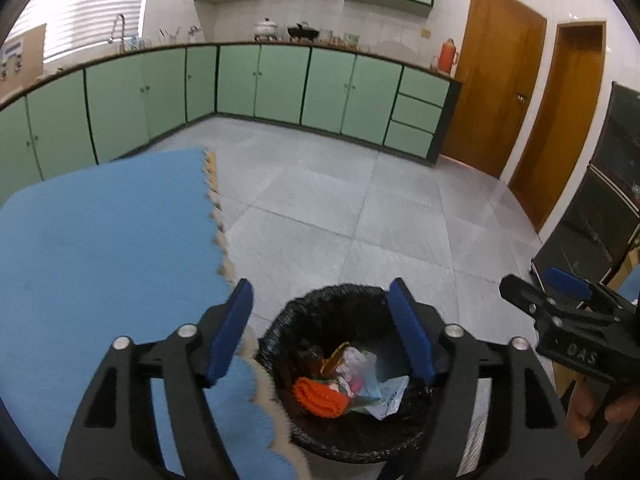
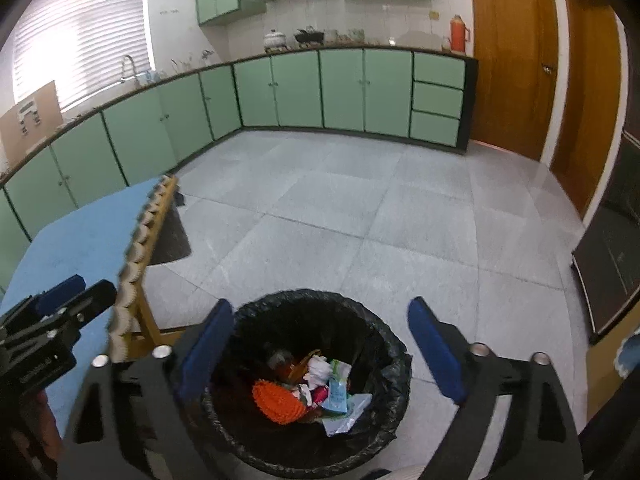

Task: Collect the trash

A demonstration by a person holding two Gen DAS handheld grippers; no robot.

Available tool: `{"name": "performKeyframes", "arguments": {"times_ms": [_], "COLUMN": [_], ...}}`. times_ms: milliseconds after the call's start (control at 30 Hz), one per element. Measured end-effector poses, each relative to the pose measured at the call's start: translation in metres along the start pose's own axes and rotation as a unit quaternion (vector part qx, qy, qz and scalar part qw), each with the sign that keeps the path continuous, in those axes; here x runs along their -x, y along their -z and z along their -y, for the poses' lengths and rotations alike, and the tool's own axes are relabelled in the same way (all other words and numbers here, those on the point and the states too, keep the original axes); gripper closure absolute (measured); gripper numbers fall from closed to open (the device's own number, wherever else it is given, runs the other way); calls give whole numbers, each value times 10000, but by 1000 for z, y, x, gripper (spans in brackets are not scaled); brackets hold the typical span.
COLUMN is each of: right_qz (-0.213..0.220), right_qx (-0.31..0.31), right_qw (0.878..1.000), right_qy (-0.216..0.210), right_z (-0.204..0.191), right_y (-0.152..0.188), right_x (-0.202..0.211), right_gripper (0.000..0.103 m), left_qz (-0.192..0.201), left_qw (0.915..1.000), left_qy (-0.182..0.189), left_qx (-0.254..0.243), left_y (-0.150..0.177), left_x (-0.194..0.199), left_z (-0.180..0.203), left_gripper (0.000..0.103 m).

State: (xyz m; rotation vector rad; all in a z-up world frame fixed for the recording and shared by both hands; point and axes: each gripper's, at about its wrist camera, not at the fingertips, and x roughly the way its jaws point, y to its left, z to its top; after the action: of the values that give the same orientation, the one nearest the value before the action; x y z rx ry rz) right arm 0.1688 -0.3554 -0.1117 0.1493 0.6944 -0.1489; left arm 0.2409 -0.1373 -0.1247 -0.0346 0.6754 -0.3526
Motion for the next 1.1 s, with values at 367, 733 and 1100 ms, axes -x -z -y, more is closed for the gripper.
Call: {"name": "performKeyframes", "arguments": {"times_ms": [367,733,1100], "right_qz": [-15,251,473], "right_qx": [161,525,721], "right_qw": [9987,9961,9916], "right_qy": [-482,-664,-963], "right_z": [-37,-74,-91], "right_y": [-5,3,20], "right_x": [49,110,164], "right_gripper": [6,6,6], "left_qz": [199,397,687], "left_qw": [9990,9977,9952], "left_qy": [-270,-512,-644], "left_qx": [293,210,281], "left_y": [0,17,31], "left_x": [79,147,201], "left_z": [-24,-33,-40], "left_gripper": [18,18,17]}}
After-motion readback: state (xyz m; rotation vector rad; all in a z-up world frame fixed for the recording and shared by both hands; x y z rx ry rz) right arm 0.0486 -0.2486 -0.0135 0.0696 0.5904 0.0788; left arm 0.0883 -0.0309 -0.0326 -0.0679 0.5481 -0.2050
